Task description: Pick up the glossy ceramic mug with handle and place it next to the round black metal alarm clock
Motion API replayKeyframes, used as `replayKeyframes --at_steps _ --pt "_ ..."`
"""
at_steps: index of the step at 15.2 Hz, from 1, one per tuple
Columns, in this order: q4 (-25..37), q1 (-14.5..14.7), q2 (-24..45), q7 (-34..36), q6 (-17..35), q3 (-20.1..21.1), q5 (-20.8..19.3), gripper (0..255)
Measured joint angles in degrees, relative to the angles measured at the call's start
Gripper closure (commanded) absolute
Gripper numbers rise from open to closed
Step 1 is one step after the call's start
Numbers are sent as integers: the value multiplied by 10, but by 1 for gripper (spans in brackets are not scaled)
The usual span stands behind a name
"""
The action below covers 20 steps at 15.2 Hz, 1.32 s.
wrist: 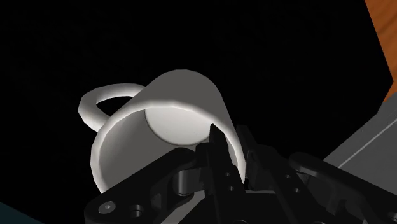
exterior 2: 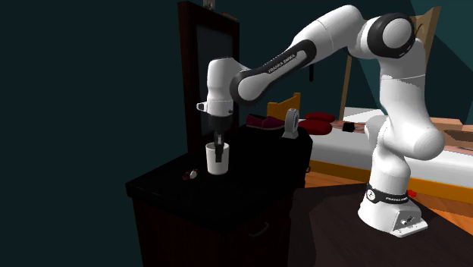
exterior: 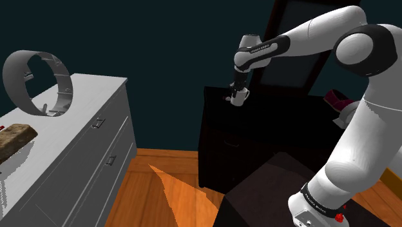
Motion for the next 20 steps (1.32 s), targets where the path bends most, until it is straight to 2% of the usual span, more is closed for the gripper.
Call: replayKeyframes --at_steps 20 --pt "106 1 -40 -3 -146 -1 -3 255"
